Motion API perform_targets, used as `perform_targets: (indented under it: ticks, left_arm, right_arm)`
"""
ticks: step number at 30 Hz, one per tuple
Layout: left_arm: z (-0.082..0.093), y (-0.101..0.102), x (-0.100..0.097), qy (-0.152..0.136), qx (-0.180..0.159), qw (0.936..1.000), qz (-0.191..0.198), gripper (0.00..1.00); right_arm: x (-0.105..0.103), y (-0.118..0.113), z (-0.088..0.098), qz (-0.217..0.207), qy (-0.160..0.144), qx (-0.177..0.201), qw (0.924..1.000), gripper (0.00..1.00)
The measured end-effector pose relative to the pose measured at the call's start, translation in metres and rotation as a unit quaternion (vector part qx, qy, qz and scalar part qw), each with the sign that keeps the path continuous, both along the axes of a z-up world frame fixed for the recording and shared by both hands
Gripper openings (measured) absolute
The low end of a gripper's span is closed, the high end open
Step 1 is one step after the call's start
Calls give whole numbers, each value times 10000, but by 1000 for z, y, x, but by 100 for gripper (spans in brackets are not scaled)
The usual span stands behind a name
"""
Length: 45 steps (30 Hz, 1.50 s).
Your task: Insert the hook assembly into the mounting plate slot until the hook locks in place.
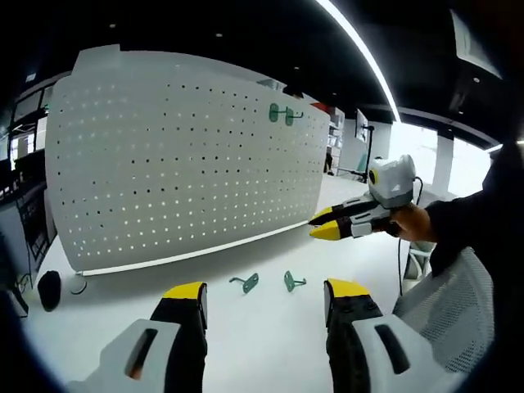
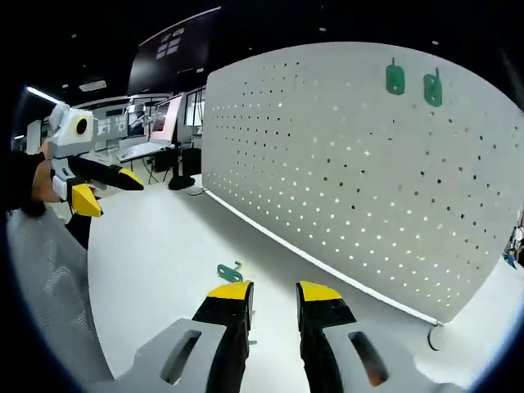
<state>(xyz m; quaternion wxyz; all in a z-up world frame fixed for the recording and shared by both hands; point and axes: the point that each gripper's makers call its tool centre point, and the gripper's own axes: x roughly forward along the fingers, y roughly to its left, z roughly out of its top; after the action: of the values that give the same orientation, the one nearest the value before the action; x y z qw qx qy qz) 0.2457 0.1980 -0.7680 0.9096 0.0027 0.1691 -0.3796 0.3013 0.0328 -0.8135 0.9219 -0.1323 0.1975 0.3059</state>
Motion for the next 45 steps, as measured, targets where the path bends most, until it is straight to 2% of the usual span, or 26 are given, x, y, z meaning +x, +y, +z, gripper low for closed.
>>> perform_targets:
  ticks: [4, 9, 18, 27, 38, 41, 45]
  left_arm:
    - [-1, 3, 4, -15, 26, 10000, 26, 59]
    - [4, 4, 6, 14, -160, 9999, 48, 59]
    - [0, -1, 4, 132, -229, 9996, -88, 58]
    - [-1, -9, -1, 171, -194, 9993, -270, 58]
    - [5, -6, 0, 94, -268, 9993, -227, 58]
    - [5, -6, 0, 92, -261, 9994, -225, 57]
    - [3, -7, 0, 94, -193, 9995, -245, 57]
  right_arm:
    - [-3, 8, -23, 274, 244, -75, 9993, 18]
    - [-11, 9, -49, 524, 550, -179, 9970, 16]
    - [-11, 14, -75, 692, 839, -330, 9935, 11]
    - [-16, 16, -83, 753, 996, -343, 9916, 8]
    - [-14, 21, -91, 787, 1175, -419, 9891, 7]
    - [-14, 21, -91, 805, 1178, -434, 9888, 2]
    - [-15, 21, -87, 863, 1090, -523, 9889, 1]
